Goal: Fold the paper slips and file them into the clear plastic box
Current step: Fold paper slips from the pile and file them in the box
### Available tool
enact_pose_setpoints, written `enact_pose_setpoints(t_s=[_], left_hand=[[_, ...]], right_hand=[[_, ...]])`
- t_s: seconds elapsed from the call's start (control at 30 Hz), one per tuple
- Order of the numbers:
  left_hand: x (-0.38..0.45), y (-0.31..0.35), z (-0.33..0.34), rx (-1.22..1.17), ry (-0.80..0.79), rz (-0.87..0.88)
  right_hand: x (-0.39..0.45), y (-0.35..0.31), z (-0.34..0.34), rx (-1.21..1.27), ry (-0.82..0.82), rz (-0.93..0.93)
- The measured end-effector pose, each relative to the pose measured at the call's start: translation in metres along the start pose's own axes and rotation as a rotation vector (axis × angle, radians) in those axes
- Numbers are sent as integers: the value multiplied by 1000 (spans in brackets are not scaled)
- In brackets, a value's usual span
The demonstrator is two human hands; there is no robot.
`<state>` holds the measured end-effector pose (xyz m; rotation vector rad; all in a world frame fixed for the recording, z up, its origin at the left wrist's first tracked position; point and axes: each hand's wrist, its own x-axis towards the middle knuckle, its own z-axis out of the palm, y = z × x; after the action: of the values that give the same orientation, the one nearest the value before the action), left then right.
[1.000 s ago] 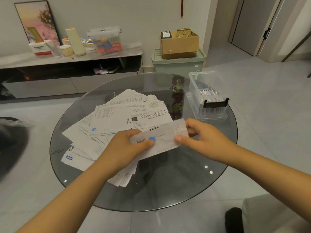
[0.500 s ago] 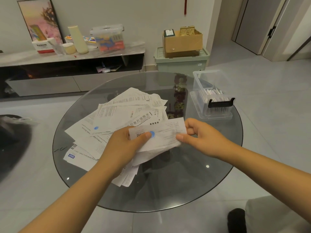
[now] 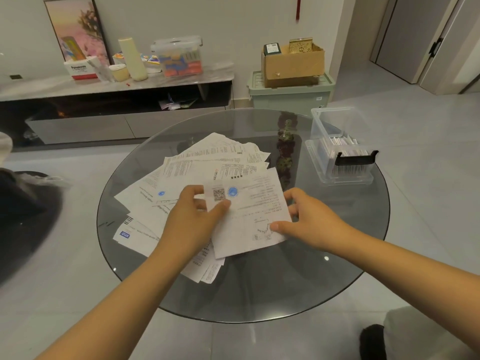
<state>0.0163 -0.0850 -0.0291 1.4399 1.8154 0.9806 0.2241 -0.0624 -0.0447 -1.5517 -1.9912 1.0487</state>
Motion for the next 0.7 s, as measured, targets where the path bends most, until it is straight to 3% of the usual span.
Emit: enact_pose_setpoints(t_s=[0.13,0.23,0.37,0.43,0.53,0.7], left_hand=[[-6,-10,2,187,-111,147],[-12,-19,3,470,-209,302],[-17,-31,4,797,-377,573],[-20,-32,5,792,-474,560],[-20,-30,4,803,-490,595],[-25,-24,7,850,-446,686]], right_hand=[[-1,4,8,-147,86,-19],[-2,7,9,-336,116,-70],[-5,14,8,-581,190,-350],[-8,16,9,-658,40,-425],[-14,17,12,-680,-168,-372],[-18,10,6,-763,-158,-405]])
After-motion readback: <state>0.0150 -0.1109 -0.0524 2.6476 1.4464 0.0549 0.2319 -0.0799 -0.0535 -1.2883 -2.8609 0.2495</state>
